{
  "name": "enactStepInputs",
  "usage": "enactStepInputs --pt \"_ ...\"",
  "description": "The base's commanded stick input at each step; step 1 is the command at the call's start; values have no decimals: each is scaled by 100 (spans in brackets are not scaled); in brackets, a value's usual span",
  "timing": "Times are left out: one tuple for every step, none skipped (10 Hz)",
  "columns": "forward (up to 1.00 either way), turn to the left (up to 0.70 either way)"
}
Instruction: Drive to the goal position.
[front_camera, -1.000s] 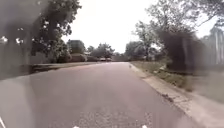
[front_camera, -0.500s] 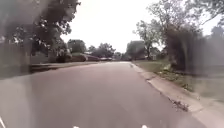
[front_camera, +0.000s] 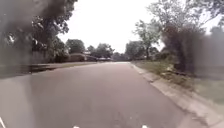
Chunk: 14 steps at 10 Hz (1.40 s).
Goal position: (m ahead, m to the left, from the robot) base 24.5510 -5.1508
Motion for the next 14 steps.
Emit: enactStepInputs --pt "69 3" --pt "69 3" --pt "69 3" --pt "69 3" --pt "69 3" --pt "69 3" --pt "69 3" --pt "69 3" --pt "69 3" --pt "69 3" --pt "69 3" --pt "69 3" --pt "69 3" --pt "69 3"
